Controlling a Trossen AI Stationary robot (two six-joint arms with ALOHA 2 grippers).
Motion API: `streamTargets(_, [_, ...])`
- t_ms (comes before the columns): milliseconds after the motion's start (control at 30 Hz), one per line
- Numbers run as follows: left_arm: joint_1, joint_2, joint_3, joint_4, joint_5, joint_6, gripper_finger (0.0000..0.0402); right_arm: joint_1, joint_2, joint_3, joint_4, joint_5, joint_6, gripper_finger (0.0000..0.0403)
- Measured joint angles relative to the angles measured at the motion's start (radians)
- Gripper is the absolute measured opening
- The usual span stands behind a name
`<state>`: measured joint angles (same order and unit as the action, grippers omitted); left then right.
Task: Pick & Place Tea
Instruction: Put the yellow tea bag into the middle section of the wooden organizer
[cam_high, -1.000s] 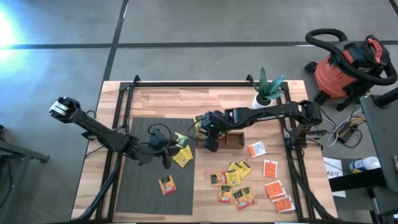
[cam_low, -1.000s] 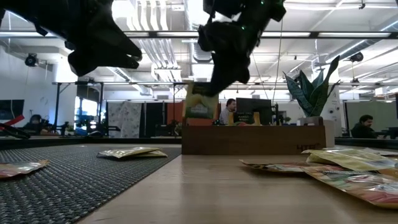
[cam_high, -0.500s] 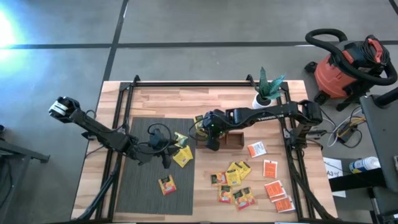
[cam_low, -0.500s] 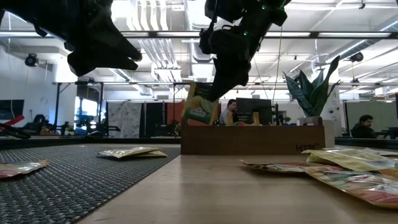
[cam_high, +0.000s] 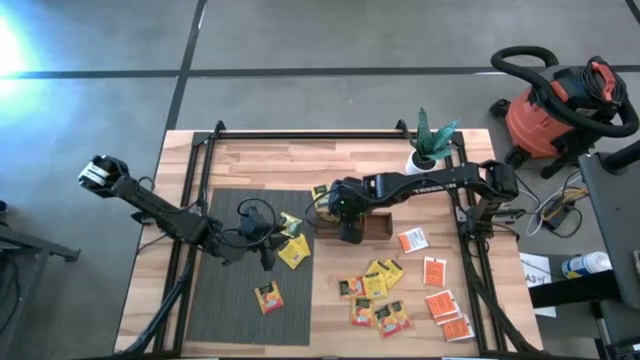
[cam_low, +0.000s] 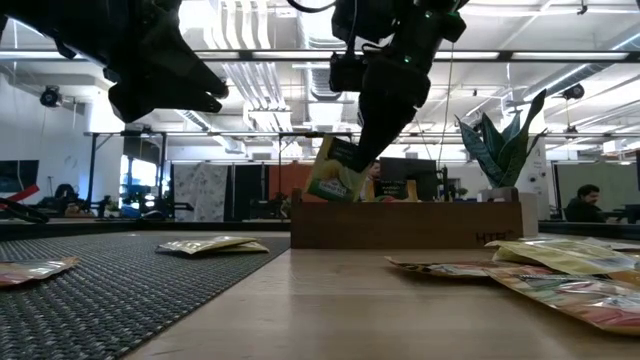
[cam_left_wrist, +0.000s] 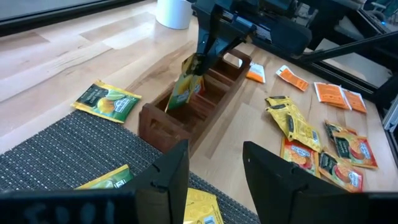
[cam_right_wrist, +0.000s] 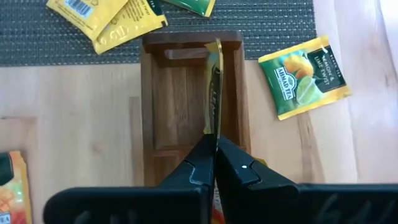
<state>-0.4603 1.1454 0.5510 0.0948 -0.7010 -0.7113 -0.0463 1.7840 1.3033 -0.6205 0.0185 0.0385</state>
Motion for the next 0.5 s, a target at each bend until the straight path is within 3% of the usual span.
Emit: streamTargets(500, [0.0, 0.0, 0.0, 0.0, -0.031, -0.025, 0.0145, -0.032, 0.001, 0.0, 0.013, -0.024, -0.051, 0.0009])
